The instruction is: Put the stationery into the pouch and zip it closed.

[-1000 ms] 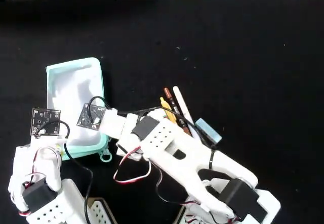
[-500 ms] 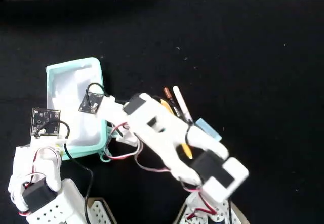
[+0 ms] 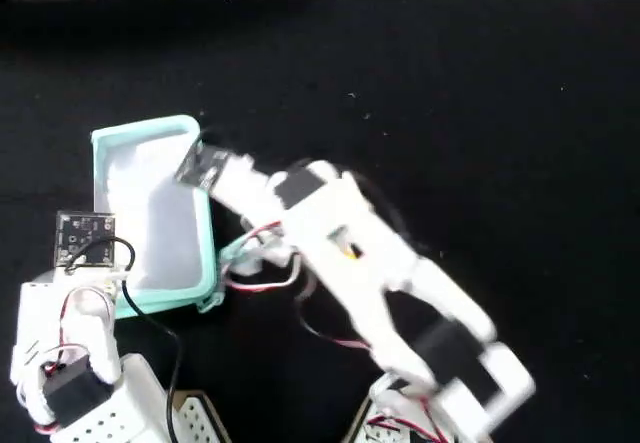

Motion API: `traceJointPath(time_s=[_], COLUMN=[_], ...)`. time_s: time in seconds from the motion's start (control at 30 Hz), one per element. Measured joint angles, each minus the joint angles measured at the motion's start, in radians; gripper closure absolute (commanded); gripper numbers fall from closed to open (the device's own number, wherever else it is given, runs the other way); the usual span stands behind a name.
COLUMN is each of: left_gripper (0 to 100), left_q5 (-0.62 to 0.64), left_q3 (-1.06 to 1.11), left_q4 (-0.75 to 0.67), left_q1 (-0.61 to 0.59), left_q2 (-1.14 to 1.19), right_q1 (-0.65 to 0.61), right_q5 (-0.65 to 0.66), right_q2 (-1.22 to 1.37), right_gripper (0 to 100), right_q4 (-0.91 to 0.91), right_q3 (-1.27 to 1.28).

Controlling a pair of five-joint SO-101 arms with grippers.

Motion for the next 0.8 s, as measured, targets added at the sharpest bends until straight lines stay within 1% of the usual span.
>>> traceJointPath(time_s=[0.07, 0.17, 0.27, 0.33, 0.43, 0.5, 0.6, 0.7, 0.8], left_gripper=[83, 83, 83, 83, 83, 83, 83, 82, 82], left_q5=[0.051, 0.135, 0.232, 0.282, 0.342, 0.368, 0.379, 0.381, 0.381], left_q3=[-0.058, -0.158, -0.295, -0.411, -0.62, -0.764, -0.945, -1.014, -1.003], left_q4=[-0.012, -0.012, -0.012, 0.008, 0.083, 0.15, 0.242, 0.307, 0.318], left_q1=[0.012, 0.086, 0.175, 0.219, 0.278, 0.299, 0.327, 0.394, 0.468], left_q2=[0.012, 0.084, 0.232, 0.364, 0.571, 0.689, 0.801, 0.829, 0.845], right_q1=[0.032, 0.072, 0.104, 0.12, 0.12, 0.12, 0.121, 0.12, 0.12], right_q5=[0.002, 0.002, 0.002, 0.002, 0.002, 0.002, 0.002, 0.002, 0.002], right_q2=[-0.14, -0.302, -0.354, -0.354, -0.321, -0.284, -0.232, -0.184, -0.144], right_gripper=[98.6, 98.6, 98.6, 98.6, 98.6, 98.6, 98.6, 98.6, 98.6], right_q4=[0.025, 0.066, 0.129, 0.163, 0.189, 0.19, 0.193, 0.193, 0.193], right_q3=[-0.005, -0.068, -0.175, -0.255, -0.371, -0.442, -0.548, -0.651, -0.729])
